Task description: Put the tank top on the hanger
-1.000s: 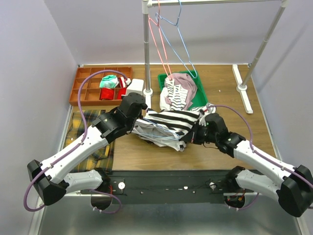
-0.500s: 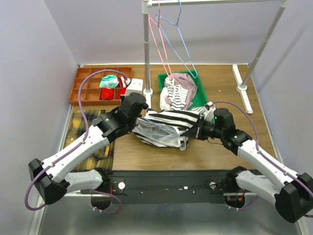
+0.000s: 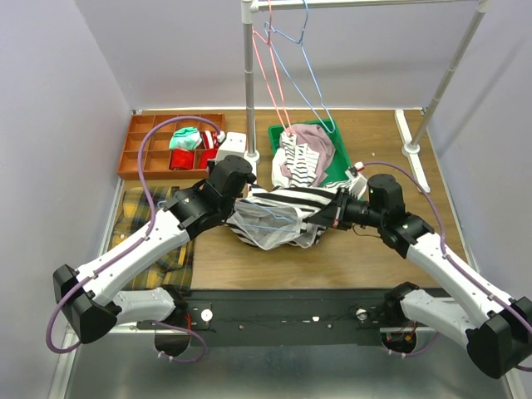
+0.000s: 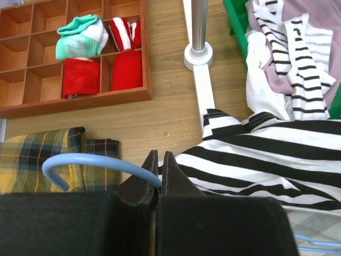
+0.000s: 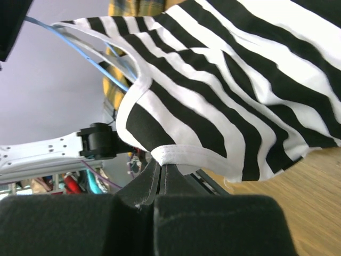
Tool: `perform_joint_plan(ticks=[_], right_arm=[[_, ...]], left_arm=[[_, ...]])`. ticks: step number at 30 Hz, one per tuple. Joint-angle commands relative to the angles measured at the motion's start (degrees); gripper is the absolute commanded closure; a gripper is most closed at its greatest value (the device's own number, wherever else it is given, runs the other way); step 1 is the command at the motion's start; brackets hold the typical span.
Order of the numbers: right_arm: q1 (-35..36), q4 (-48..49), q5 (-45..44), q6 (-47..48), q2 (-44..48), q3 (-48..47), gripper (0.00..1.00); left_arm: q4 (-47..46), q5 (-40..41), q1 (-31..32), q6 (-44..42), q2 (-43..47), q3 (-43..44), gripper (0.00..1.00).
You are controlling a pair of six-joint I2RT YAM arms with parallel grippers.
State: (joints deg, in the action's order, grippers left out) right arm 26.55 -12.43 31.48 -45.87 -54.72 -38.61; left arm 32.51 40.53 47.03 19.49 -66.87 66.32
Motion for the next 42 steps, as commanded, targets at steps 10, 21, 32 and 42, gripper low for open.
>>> perform_joint_plan(ticks=[10,21,32,42], right_arm=[[-0.27,0.22,0.0,0.5,-7.24,-9.81,0.99],[-0.27,-5.68,-3.71,4.56,-7.68,-15.27,0.85],[-0.27,-10.6,-7.05,8.6,-6.1,-19.39,0.56],[-0.27,-16.4,-17.42,15.71,1.8,-31.87,0.32]], left_arm=[[-4.47,-4.15,2.98,-0.85,-0.89,4.51,1.0],[-5.09,-5.99,4.21,-0.5,-3.35,9.95,1.0],[-0.08,-1.25,8.87,-3.05,-8.01,20.06,1.0],[8.79,4.9,11.59,-11.83,-12.49,40.5,1.0]])
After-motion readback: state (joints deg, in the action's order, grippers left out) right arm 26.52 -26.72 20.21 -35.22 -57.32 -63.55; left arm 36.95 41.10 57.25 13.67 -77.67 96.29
